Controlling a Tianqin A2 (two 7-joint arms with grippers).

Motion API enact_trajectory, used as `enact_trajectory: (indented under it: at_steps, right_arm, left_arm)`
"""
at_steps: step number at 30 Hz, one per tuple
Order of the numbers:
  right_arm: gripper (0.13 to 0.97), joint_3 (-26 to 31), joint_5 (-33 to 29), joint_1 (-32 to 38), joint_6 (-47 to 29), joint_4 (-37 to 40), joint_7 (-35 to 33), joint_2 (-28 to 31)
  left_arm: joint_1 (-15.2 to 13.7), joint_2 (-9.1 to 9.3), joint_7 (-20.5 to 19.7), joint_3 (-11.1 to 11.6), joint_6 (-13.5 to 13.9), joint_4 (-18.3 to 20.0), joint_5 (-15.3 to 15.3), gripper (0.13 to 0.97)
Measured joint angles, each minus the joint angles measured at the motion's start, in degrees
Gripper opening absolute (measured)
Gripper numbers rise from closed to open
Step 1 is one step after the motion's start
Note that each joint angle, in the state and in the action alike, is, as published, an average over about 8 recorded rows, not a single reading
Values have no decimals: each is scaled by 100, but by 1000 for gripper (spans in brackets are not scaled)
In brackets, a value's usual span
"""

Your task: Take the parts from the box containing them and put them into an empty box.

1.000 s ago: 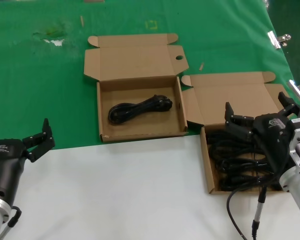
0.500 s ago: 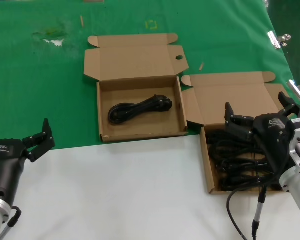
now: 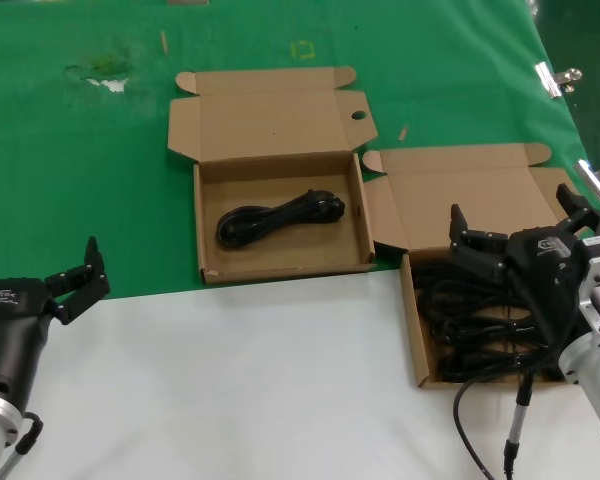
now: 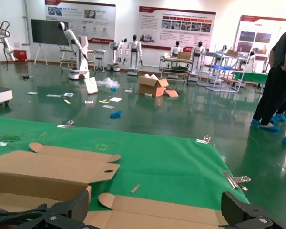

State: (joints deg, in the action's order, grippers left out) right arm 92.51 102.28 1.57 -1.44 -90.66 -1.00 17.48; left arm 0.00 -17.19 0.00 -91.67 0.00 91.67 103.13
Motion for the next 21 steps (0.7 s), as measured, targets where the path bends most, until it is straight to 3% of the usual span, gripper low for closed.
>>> enact_trajectory:
  at_steps: [21]
  right_arm:
    - [966,0,0,0,0,0,0,0]
  left_arm:
    - [0,0,-2,0,0,0,0,966]
